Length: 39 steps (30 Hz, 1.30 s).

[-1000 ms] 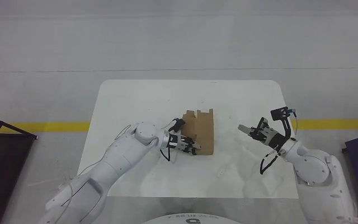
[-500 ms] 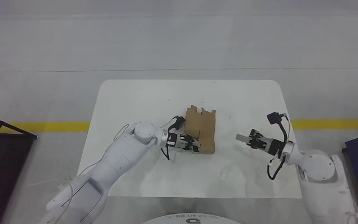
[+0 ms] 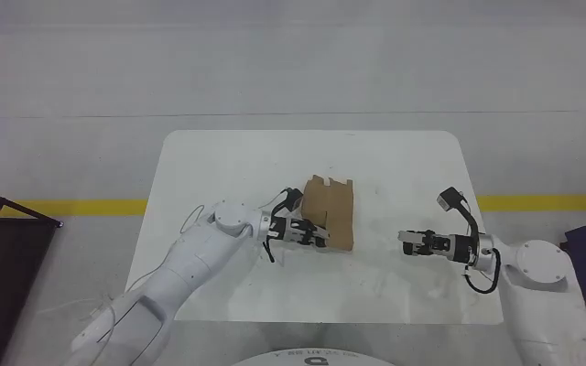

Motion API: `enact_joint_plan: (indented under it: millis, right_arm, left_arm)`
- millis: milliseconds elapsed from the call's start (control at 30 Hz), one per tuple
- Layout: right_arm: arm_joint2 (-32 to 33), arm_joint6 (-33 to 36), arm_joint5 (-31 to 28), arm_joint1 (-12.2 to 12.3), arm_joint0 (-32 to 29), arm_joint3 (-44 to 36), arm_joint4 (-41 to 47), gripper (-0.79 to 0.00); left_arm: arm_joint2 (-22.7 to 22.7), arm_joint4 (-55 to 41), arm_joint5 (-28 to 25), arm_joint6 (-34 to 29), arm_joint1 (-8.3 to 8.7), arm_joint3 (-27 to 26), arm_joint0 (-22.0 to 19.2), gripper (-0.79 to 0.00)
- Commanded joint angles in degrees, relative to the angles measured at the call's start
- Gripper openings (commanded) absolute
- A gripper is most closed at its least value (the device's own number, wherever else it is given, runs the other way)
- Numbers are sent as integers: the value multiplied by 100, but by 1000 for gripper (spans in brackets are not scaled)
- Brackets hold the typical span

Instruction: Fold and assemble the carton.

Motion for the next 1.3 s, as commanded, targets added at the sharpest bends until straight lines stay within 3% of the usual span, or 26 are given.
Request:
enact_joint_plan:
  millis: [0,100,333,567,600,667,833,867,933,1267]
  right_arm:
    - [-10,-35,15,-1,-2,-4,-8,0]
    - [-196,-355,45,-7,-36,-138,-152,0]
    - [-708,-683,-36,-64,20,139,771,0]
    - [-1423,-1143,40,-113,349,412,566,0]
    - [-1526,-1197,45,-122,399,455,563,-52]
    - [-1690,-1322,31,-132,472,570,431,-336]
    - [-1986,-1552,-32,-161,593,843,470,-545]
    - [-2028,-1570,-45,-163,617,901,485,-714]
    - [-2103,-1554,-38,-166,671,986,550,-785]
    - [-2349,-1471,-384,-156,870,1167,574,-785]
  left_arm:
    - [-31,-65,6,-45,8,-20,28,-785]
    - [-62,-84,19,-70,17,-57,41,-785]
    - [-222,-506,-69,-319,36,-169,133,-785]
    - [-299,-502,-94,-371,62,-180,127,-785]
    - [-306,-499,-93,-377,65,-191,129,-785]
    - [-322,-519,-105,-399,69,-228,144,-785]
    - [-354,-542,-136,-432,81,-266,184,-785]
    - [-345,-489,-123,-420,85,-270,186,-785]
    - [-346,-474,-124,-419,89,-295,206,-785]
    - [-345,-287,-54,-404,122,-384,247,-785]
